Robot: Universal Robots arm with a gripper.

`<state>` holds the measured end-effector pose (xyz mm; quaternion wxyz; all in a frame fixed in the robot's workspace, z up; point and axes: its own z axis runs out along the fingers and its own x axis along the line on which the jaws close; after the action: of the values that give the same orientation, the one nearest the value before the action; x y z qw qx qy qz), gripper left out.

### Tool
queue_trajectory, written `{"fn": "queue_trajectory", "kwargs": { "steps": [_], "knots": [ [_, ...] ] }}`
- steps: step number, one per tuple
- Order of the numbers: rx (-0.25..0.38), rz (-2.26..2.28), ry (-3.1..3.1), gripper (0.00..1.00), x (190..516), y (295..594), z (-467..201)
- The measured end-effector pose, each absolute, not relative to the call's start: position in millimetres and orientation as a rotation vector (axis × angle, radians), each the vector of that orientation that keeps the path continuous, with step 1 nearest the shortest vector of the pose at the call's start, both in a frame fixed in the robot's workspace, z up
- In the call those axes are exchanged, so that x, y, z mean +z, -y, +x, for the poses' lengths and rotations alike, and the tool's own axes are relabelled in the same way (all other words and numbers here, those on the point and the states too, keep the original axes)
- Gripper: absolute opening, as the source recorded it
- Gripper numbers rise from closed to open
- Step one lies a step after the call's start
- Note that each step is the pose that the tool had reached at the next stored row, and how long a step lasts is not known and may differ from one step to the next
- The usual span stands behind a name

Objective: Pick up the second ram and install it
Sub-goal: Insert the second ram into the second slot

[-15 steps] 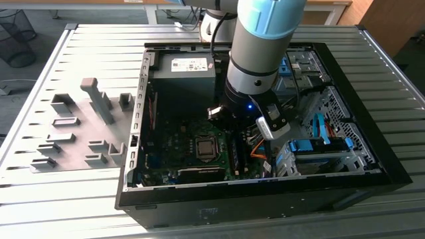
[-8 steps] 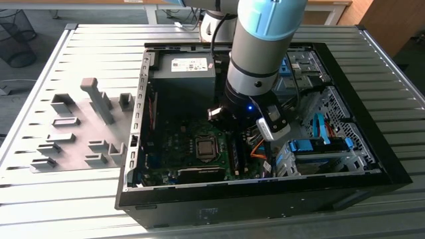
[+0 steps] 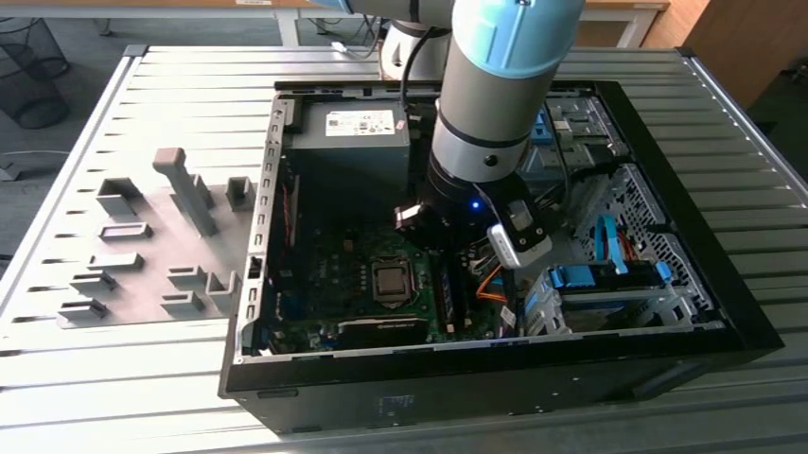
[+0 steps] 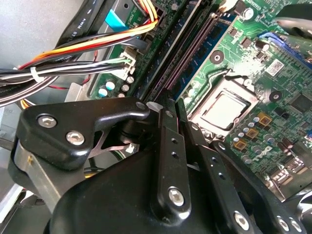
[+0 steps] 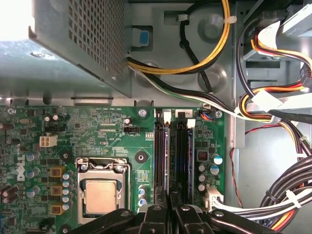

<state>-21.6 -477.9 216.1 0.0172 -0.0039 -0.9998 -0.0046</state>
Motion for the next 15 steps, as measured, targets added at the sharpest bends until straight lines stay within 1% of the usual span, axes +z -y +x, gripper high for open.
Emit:
{"fn": "queue_trajectory", "kwargs": {
  "steps": [15],
  "knots": [
    [-0.022,-0.011,3.105,0.14,213.5,478.1,-21.6]
  ]
}}
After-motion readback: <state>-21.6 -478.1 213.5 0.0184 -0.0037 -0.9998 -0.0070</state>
